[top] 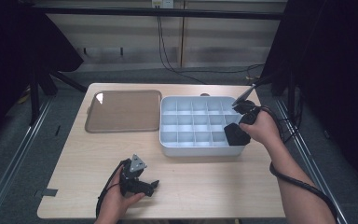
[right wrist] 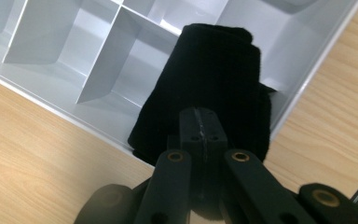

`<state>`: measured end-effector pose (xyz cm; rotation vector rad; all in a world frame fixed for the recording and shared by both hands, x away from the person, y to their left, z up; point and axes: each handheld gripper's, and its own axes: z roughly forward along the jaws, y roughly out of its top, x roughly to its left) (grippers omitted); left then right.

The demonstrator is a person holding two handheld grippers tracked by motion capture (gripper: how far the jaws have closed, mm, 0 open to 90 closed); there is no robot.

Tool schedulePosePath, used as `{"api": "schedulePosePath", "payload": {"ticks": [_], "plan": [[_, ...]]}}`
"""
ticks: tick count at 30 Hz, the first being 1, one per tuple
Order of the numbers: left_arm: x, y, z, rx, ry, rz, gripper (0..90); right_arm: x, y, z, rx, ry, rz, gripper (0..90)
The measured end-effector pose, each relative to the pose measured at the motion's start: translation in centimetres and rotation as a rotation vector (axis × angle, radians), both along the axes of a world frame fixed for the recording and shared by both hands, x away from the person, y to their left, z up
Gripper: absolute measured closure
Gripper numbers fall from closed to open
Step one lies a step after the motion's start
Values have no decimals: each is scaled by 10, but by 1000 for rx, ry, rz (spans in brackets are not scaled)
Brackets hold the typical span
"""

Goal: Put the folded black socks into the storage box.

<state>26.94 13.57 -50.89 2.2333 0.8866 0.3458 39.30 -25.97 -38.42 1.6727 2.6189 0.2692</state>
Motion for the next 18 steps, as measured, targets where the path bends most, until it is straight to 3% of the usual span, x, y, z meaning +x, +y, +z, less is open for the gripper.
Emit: {"api": "schedulePosePath", "payload": {"ticks": [18], "plan": [[-1, 0, 0, -8, 4, 3, 0, 2, 8, -16, -40, 26, 7, 900]]}}
